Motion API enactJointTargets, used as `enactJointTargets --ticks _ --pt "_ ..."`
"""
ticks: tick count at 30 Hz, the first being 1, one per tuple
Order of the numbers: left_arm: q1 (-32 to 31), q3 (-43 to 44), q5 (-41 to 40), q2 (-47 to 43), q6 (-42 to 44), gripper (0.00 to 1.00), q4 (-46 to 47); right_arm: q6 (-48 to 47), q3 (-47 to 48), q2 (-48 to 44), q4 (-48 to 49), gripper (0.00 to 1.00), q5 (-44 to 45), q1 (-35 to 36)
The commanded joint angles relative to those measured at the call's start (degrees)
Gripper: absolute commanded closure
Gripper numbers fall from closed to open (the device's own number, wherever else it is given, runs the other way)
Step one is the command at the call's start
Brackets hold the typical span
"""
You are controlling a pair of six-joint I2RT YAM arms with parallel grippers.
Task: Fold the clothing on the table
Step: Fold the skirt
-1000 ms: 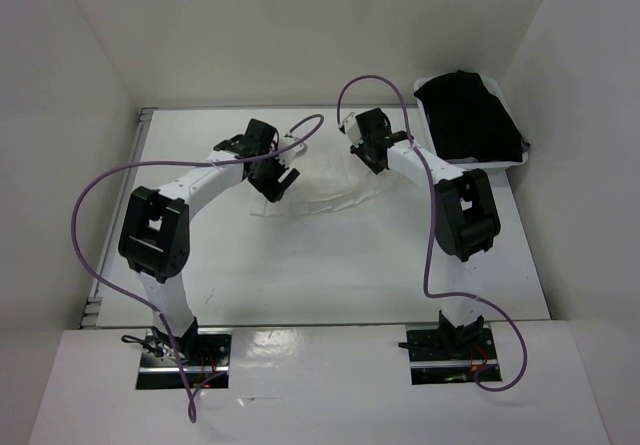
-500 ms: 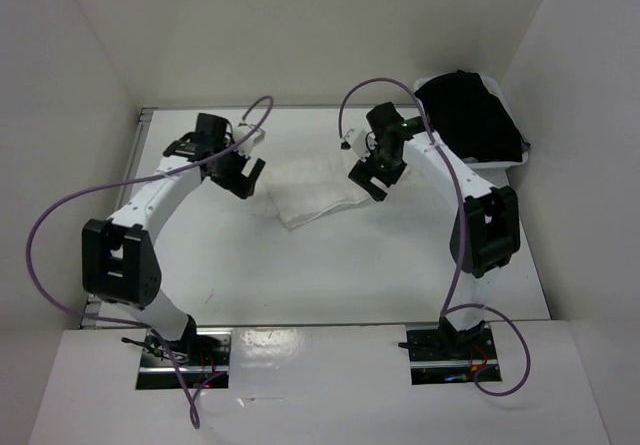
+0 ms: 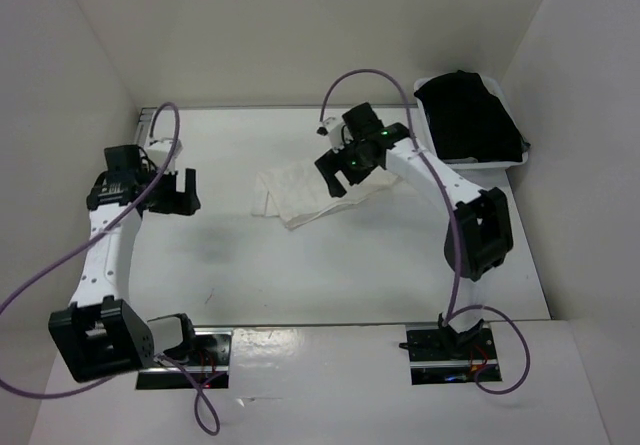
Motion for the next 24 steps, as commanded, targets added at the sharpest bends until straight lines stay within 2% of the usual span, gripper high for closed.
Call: enactJointTargets --ticks 1,8,10,13,17,24 --pt "3.6 -1.6 2.8 -7.2 -1.4 0.01 -1.5 6.6 1.3 6.1 8.7 0.02 6.0 4.3" --pt "9.5 -3.2 4.2 -12.1 -1.9 0.01 -1.5 13.8 19.1 22.5 8.2 0.02 16.0 6.9" --pt "10.9 -3.2 4.2 -13.3 -1.4 0.01 -1.5 13.8 20.8 23.2 9.6 0.02 19.7 6.9" --pt "11.5 -3.8 4.8 -14.3 -1.4 0.01 -1.5 13.8 24.0 24.4 9.6 0.02 20.5 6.9" --pt "12.6 -3.8 4.8 -14.8 -1.4 0.01 -0.9 14.9 25.4 23.7 8.2 0.02 21.9 6.4" --pt "12.6 -4.3 4.8 -14.3 -1.4 0.01 -0.9 16.0 20.7 23.1 10.1 0.02 18.6 1.9"
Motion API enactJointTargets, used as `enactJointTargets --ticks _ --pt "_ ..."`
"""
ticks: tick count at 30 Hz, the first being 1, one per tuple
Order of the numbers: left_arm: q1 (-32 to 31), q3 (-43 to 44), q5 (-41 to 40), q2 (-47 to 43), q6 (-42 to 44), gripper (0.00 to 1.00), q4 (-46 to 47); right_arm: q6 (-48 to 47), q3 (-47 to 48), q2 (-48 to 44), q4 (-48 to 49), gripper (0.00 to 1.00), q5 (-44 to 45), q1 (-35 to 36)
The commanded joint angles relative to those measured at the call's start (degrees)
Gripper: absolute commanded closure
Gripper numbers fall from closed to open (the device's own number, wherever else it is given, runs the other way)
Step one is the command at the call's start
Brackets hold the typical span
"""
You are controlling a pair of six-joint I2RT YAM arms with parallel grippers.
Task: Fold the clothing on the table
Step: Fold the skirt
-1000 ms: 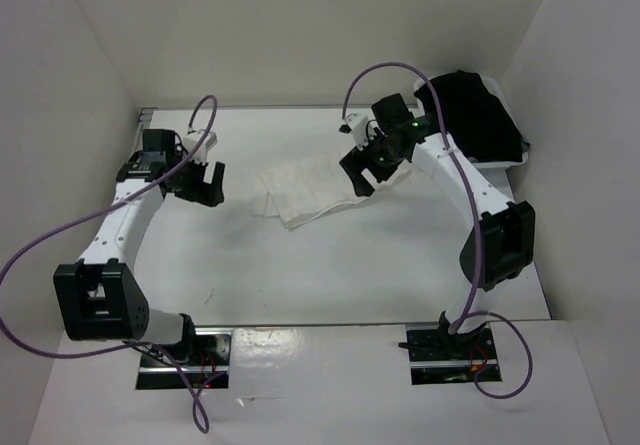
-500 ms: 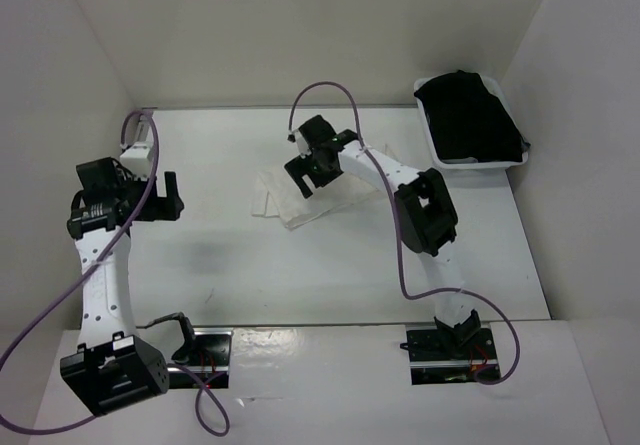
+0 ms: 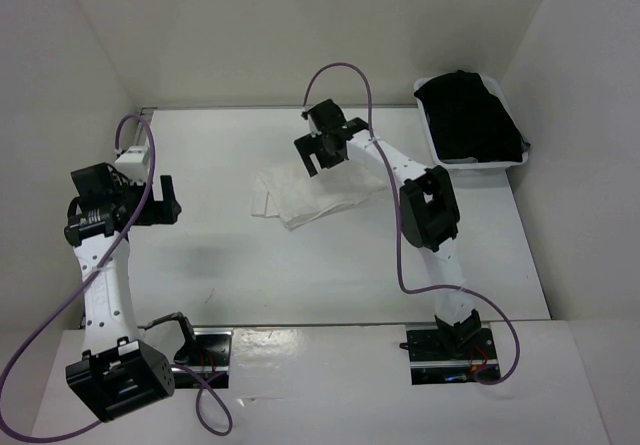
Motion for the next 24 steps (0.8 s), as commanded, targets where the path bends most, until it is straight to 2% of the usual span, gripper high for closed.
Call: enactJointTargets --ticks 1,8,12,17,24 --pt "0.4 -0.4 1.7 0.0 -0.8 0.01 0.8 1.6 -1.8 -1.5 2.5 0.02 -1.2 -3.8" --pt "0.4 -0.4 1.7 1.1 -0.8 0.01 0.8 2.1 -4.6 0.5 4.9 0.02 -1.2 -6.6" --pt "0.4 -0.4 1.7 0.5 -0.8 0.01 0.8 2.1 -1.1 4.6 3.3 0.02 -5.3 -7.2" --pt "0.4 -0.4 1.7 1.1 -0.8 0.01 0.8 3.3 -1.1 5.1 2.7 0.02 -7.6 -6.7" --pt "0.4 -0.4 1.7 1.1 -0.8 0.01 1.3 3.8 -6.2 5.1 3.9 0.02 -6.6 -5.6"
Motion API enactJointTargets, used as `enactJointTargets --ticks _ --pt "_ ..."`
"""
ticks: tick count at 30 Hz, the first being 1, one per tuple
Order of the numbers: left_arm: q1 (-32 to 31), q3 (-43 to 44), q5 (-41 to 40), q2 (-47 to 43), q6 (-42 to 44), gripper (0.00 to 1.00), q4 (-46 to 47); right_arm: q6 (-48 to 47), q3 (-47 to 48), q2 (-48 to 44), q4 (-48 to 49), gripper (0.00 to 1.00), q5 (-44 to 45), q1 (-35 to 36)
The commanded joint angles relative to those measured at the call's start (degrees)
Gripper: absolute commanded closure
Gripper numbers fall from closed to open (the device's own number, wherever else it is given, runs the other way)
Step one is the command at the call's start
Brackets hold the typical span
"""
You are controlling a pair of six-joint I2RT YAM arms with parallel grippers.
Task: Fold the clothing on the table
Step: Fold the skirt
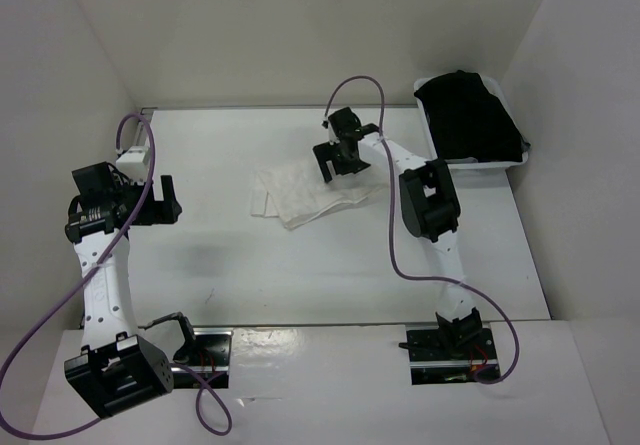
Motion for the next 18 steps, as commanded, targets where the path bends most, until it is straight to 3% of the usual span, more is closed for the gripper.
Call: enactJointTargets --ticks 1,10,18 --pt "0.4 -0.3 1.7 -0.1 -0.8 0.01 1.3 1.3 -3.0 -0.9 2.2 0.02 -0.5 1.9" --pt "0.4 -0.3 2.2 -1.2 -0.8 0.01 1.3 2.3 -20.8 -11.1 9.5 0.02 3.0 7.9" --pt "0.4 -0.8 2.2 -2.2 -0.3 0.01 1.3 2.9 -23.1 -14.0 9.6 0.02 1.0 10.7"
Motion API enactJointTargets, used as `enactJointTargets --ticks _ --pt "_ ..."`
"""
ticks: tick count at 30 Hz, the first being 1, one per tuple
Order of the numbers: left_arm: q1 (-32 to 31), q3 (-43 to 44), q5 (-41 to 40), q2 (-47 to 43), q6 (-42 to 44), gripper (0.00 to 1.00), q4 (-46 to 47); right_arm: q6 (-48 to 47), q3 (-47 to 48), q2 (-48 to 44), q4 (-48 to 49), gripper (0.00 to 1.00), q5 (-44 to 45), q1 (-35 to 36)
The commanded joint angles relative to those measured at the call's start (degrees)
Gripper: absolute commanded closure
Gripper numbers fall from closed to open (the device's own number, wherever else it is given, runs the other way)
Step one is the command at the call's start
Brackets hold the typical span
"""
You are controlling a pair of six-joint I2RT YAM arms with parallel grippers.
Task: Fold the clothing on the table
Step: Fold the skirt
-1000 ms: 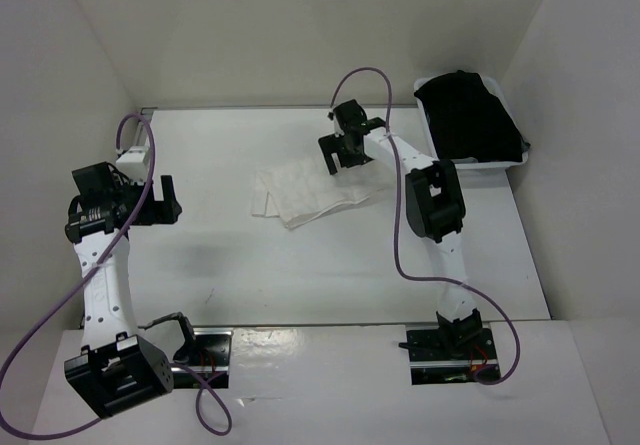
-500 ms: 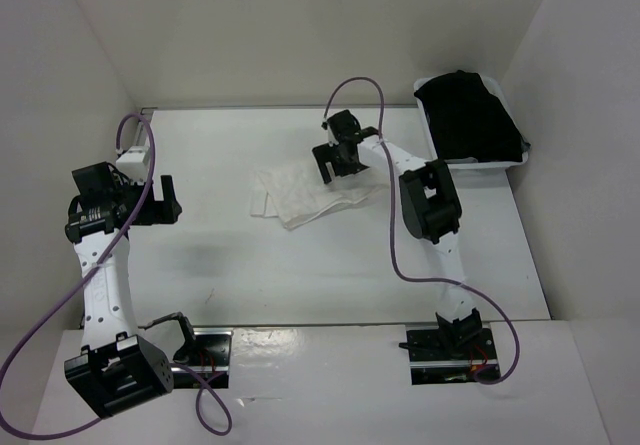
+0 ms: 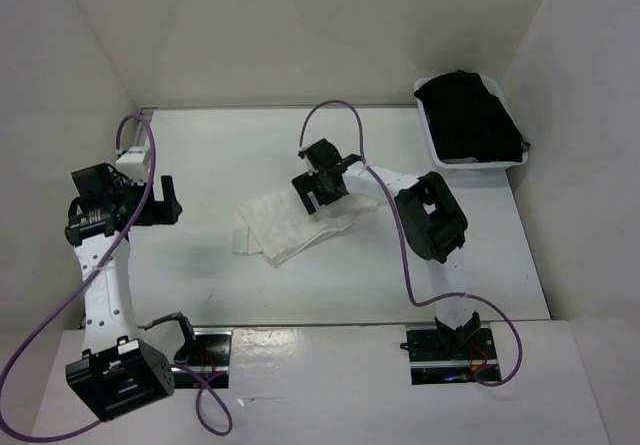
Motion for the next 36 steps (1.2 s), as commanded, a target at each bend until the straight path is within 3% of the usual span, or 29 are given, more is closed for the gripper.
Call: enactJointTargets --ticks 1,4,9,17,23,29,36 --pt "0.4 -0.5 1.7 -1.4 -0.4 0.01 1.0 1.4 -1.9 -2.0 -0.7 0.02 -2.1 0.9" --pt "0.4 -0.5 2.4 -1.9 -0.4 0.01 1.0 1.4 -1.9 -2.0 -0.7 0.02 -1.6 1.5" --pt "-1.4 0.1 5.9 -0.6 1.7 0.01 -0.1 -0.6 6.6 -4.4 -6.0 0.02 -3.1 1.5" --pt "-18.1 3.4 3.9 13.4 5.6 0.01 2.7 -11.4 22.1 -11.9 -18.1 0.02 -9.4 1.0" --pt "-20.9 7.0 8.1 25.3 9.7 0.01 6.5 -14.9 10.8 -18.7 -17.6 0.02 -11.7 -4.9" --pt "-15.4 10.5 19.1 39.9 14.2 0.01 6.5 -20.6 3.0 -26.0 -19.7 0.02 -13.7 -12.6" --pt "-16.0 15.8 24.1 51.2 16.0 0.01 6.0 -21.8 -5.4 -31.3 -19.2 0.02 -16.5 -19.5"
